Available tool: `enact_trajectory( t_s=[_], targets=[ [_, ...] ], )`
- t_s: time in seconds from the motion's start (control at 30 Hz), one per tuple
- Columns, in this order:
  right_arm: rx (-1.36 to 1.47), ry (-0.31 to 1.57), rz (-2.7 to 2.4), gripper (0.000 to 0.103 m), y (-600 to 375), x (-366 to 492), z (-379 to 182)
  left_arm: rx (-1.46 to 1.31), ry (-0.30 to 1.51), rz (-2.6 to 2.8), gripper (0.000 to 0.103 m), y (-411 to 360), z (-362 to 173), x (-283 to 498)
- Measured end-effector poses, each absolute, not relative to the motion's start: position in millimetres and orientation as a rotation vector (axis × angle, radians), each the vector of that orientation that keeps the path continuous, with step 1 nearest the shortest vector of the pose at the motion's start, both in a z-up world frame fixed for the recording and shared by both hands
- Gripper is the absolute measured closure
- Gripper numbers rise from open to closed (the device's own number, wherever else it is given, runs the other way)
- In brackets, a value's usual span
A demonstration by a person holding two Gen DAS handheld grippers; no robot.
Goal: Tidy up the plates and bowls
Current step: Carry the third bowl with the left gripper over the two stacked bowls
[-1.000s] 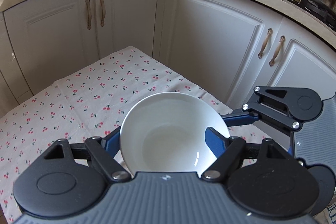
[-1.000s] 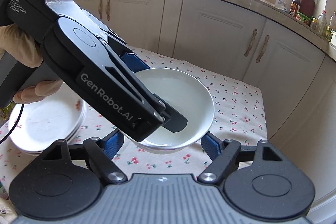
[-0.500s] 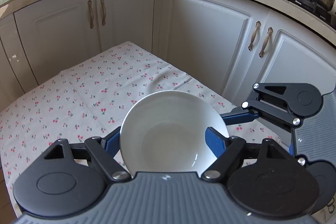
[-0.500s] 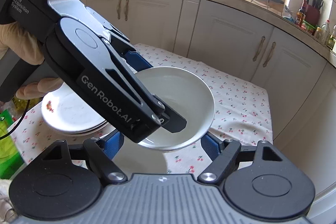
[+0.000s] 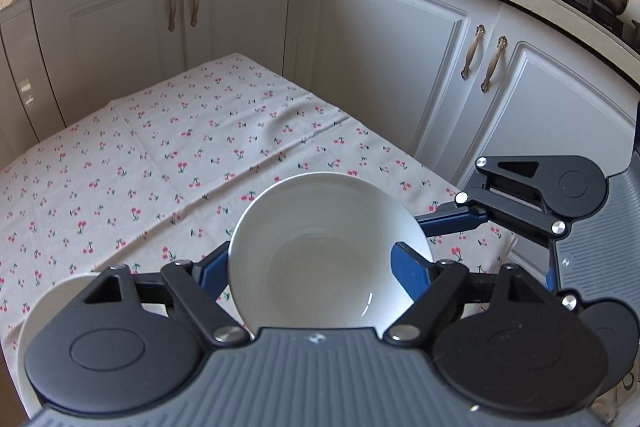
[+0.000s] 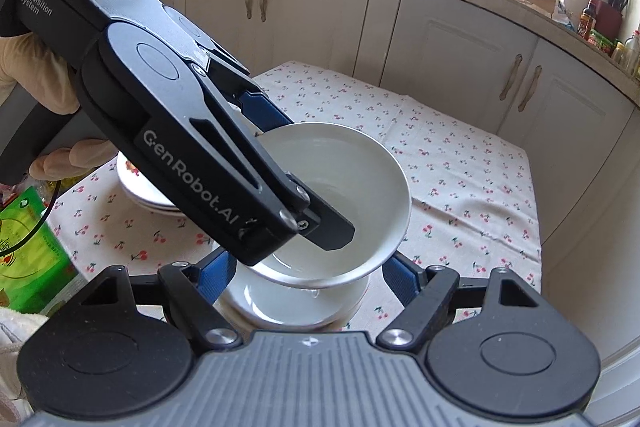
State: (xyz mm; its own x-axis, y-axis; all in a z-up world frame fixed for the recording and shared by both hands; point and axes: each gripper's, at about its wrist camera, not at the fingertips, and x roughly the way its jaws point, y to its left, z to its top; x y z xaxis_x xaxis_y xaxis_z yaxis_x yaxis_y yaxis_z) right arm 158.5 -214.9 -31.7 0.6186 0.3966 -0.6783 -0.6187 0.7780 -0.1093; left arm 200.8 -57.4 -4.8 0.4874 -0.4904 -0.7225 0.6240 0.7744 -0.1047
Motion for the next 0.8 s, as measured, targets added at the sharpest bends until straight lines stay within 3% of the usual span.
enact_trajectory(
  t_s=[0.8],
  targets=[
    [-0.331, 0.75, 0.613, 0.019, -215, 157, -45, 0.179, 0.877, -0.692, 0.021, -58, -24, 203]
  ],
)
